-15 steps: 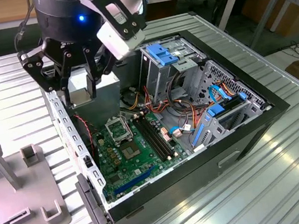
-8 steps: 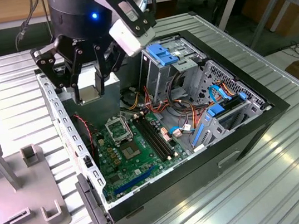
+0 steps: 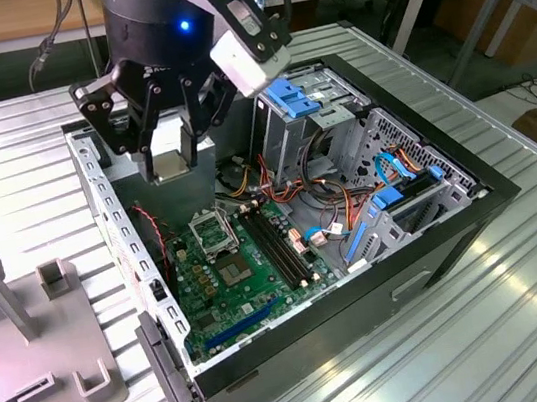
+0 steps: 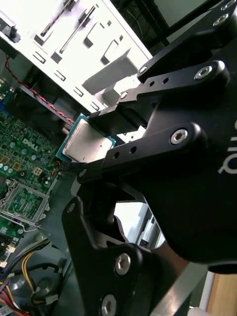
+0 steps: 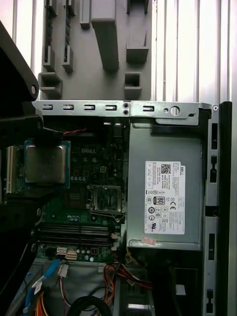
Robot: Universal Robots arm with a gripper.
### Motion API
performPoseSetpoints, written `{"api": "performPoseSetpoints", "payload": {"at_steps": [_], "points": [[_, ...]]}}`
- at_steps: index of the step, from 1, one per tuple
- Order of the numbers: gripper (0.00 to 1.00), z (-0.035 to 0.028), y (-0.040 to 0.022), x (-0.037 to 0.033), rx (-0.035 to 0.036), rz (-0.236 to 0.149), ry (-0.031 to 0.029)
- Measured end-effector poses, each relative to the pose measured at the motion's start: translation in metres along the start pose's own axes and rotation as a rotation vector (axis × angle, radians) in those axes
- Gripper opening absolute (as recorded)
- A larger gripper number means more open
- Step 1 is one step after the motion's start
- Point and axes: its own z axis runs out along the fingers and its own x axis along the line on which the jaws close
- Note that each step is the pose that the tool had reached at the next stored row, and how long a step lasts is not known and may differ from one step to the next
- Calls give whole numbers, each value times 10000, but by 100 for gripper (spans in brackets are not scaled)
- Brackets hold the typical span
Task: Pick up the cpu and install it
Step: 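Pick up the cpu and move it towards the insertion slot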
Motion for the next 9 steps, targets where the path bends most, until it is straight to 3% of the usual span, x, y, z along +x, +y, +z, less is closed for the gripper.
{"api": "performPoseSetpoints", "payload": {"at_steps": [9], "points": [[47,-4,-3,-151,0,0,0]]}}
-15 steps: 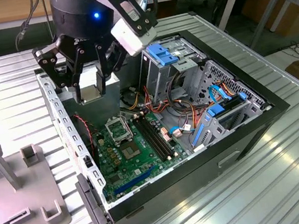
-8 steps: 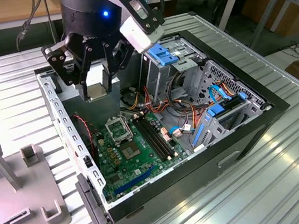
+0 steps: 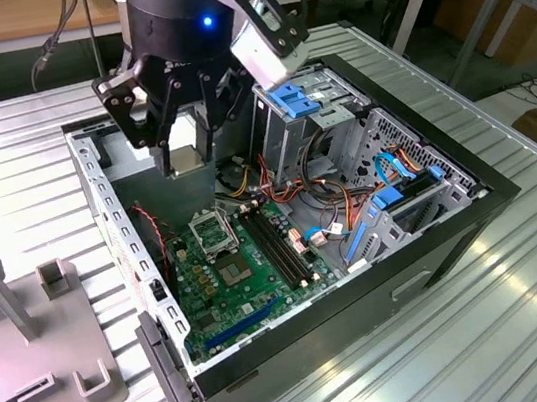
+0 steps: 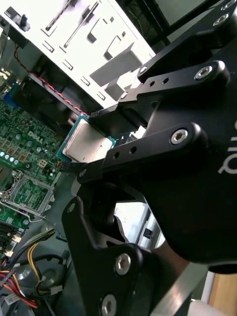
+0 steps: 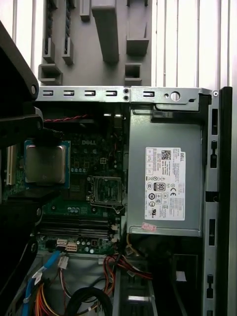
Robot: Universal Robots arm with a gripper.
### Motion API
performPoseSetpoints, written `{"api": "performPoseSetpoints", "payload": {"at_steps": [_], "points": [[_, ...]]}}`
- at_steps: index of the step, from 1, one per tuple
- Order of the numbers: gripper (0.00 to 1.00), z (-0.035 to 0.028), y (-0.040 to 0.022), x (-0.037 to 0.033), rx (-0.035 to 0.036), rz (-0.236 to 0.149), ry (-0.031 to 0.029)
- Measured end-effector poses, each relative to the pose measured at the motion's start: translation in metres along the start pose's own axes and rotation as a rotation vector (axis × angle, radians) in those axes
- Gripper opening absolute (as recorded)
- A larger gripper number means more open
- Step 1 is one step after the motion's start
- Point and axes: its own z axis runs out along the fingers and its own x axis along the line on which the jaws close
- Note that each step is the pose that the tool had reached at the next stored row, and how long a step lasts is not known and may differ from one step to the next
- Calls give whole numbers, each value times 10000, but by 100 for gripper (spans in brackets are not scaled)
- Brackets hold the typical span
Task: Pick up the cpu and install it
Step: 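Pick up the cpu and move it towards the insertion slot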
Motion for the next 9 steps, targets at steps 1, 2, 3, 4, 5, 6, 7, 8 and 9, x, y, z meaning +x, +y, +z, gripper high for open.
{"api": "performPoseSetpoints", "payload": {"at_steps": [1,2,3,4,5,6,7,8,9], "points": [[47,-1,-1,-37,0,0,0],[47,-1,-1,-58,0,0,0],[47,-1,-2,-78,1,1,0],[47,-1,-2,-105,0,1,0],[47,-2,-3,-130,0,1,0],[47,-3,-3,-167,0,1,0],[47,-4,-4,-198,0,0,0],[47,-4,-4,-221,0,0,0],[47,-5,-4,-244,0,1,0]]}}
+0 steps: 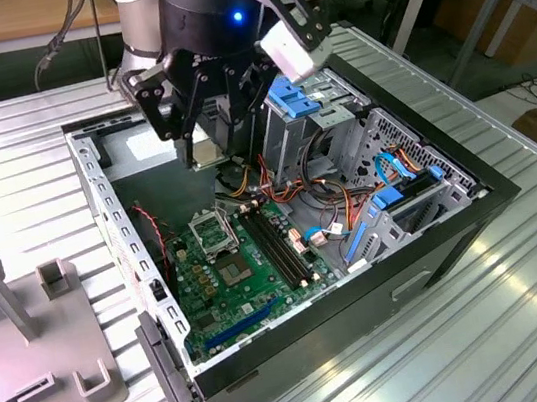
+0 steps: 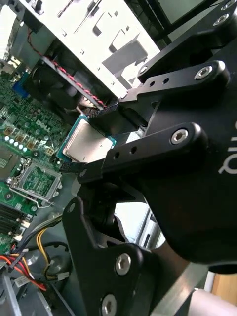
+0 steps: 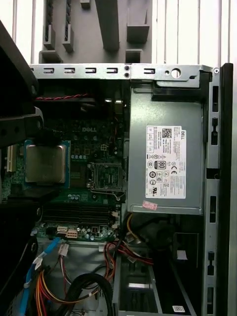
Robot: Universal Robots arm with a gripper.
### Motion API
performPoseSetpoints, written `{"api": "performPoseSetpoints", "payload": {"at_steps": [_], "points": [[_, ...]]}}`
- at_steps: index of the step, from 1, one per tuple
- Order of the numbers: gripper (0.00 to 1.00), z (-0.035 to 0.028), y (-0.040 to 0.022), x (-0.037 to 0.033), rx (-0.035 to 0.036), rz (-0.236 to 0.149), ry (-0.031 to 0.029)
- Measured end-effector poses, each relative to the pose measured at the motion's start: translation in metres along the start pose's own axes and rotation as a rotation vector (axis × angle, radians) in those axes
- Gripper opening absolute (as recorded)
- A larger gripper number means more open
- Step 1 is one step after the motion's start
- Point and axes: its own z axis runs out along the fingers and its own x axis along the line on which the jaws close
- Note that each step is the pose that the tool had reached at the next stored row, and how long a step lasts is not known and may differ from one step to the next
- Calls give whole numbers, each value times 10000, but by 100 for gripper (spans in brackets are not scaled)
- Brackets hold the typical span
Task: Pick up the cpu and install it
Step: 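Pick up the cpu and move it towards the insertion slot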
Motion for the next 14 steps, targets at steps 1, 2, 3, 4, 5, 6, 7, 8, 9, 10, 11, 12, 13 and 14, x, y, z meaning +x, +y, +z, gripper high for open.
{"api": "performPoseSetpoints", "payload": {"at_steps": [1,2,3,4,5,6,7,8,9,10,11,12,13,14], "points": [[47,-1,-1,-21,0,0,0],[47,-2,-1,-48,1,0,0],[47,-2,-1,-62,0,0,0],[47,-3,-2,-89,1,0,0],[47,-3,-2,-104,1,-1,0],[47,-4,-2,-118,1,0,1],[47,-4,-3,-133,1,0,0],[47,-4,-3,-148,0,0,0],[47,-5,-3,-160,0,0,1],[47,-5,-3,-178,0,0,0],[47,-6,-4,-201,0,0,0],[47,-7,-4,-234,0,0,0],[47,-7,-5,-264,1,0,0],[47,-7,-5,-283,0,-1,0]]}}
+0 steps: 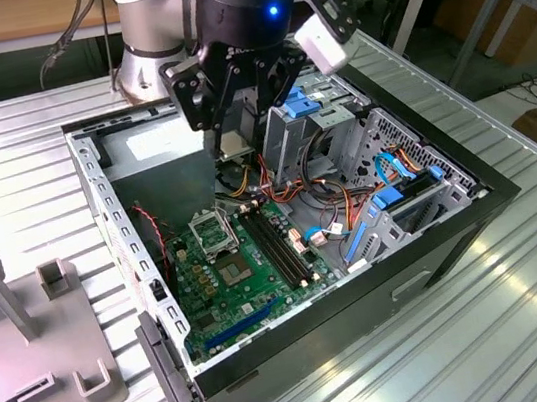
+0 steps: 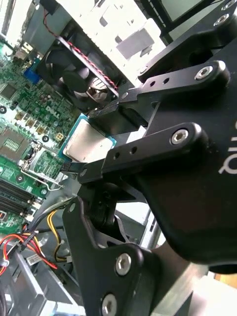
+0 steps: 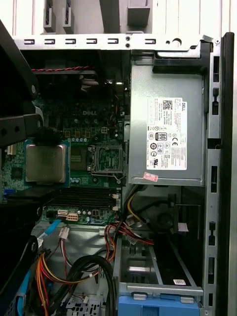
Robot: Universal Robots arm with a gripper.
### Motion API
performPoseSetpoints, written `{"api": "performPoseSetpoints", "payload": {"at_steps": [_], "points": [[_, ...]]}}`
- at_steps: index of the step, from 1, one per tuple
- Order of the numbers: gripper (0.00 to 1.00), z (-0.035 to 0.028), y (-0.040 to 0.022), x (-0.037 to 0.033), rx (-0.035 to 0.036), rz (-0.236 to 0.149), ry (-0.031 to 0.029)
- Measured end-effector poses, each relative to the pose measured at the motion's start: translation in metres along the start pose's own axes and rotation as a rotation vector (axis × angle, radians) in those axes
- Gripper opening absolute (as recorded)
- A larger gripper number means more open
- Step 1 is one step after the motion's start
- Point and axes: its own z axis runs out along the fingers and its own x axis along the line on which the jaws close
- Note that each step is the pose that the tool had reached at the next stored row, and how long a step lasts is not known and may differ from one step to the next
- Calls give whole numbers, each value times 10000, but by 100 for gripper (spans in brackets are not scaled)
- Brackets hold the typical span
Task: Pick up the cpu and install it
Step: 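Pick up the cpu and move it towards the insertion slot, then place the cpu into insertion slot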
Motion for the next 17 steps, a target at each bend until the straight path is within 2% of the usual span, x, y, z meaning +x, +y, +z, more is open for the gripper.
{"api": "performPoseSetpoints", "payload": {"at_steps": [3,5,9,17], "points": [[47,0,-1,-13,0,2,0],[47,-1,-1,-50,0,0,0],[47,8,-1,-50,0,0,-1],[47,65,-19,-53,0,0,-1]]}}
